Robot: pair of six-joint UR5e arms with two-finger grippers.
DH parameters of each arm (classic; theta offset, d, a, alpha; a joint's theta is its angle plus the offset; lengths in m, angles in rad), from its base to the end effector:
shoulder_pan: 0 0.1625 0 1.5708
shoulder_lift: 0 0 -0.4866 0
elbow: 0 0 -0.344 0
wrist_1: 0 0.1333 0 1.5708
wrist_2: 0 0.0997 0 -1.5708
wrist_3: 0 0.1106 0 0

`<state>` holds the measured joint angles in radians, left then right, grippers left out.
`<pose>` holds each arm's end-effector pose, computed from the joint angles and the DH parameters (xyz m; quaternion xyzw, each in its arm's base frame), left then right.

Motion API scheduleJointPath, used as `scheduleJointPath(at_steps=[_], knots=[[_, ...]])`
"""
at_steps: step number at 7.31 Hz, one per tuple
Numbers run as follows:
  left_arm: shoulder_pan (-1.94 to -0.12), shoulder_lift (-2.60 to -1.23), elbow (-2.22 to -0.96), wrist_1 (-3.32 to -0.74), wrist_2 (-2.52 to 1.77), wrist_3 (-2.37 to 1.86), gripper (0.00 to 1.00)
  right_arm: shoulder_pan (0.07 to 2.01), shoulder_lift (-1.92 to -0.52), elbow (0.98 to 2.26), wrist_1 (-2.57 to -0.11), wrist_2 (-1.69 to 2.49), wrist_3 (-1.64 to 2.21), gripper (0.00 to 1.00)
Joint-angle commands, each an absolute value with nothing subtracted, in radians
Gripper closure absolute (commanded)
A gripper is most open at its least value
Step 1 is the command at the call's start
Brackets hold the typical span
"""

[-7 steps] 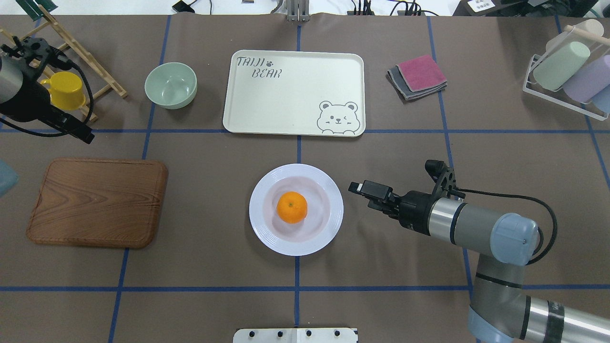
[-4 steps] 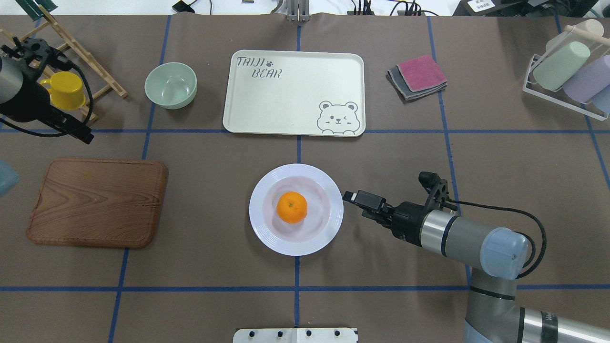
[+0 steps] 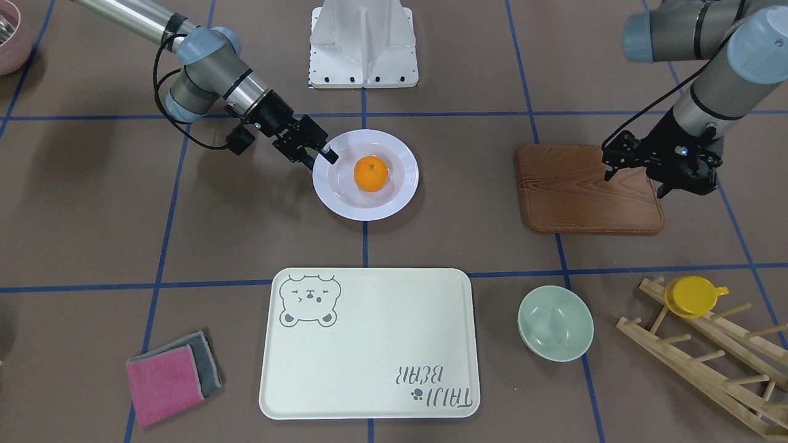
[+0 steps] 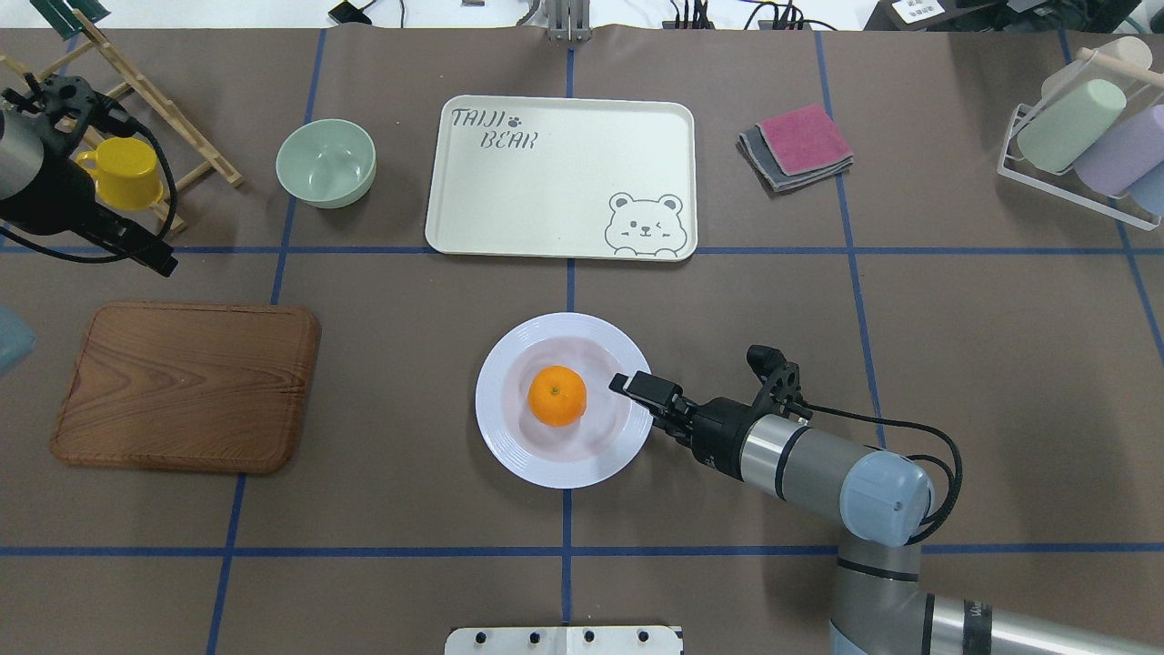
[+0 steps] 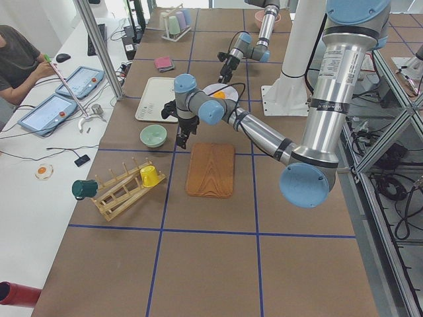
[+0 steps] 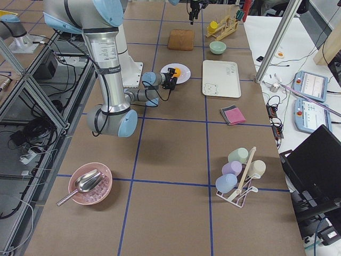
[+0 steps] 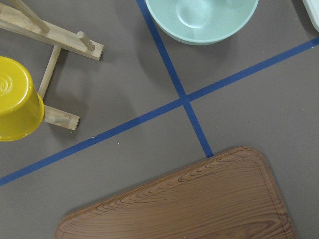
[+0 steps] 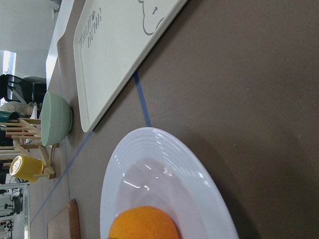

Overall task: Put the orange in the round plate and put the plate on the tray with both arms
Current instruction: 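Grip the white plate rim nearest the robot with the right gripper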

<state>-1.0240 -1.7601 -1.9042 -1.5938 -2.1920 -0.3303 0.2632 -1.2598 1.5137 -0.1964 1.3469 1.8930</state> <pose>0.2123 -0.4813 0.4938 0.1073 0.3754 0.1809 0.9027 -0.5226 -0.3043 0.4336 0.0553 -0.7245 0.2746 0.6297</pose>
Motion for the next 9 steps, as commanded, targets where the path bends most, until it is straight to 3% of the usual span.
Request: scheduleJointPath(at_steps=[1, 2, 4, 6, 9], knots=[[-1.023, -1.761, -1.904, -1.594, -2.192, -0.331, 0.01, 0.262, -1.258, 1.509, -0.196, 1.336, 1.907, 0.81], [-1.023, -1.761, -1.905, -1.595, -2.192, -0.331, 0.01, 0.262, -1.256, 1.514, -0.195, 1.329, 1.907, 0.90], [-1.023, -1.764, -1.904, -1.595, -2.192, -0.337, 0.01, 0.274, -1.256, 1.532, -0.196, 1.322, 1.908, 0.91], [-1.020, -1.767, -1.901, -1.595, -2.192, -0.344, 0.01, 0.290, -1.237, 1.542, -0.195, 1.310, 1.913, 1.00], [-1.020, -1.770, -1.901, -1.595, -2.192, -0.347, 0.01, 0.284, -1.200, 1.548, -0.195, 1.101, 2.013, 1.00]])
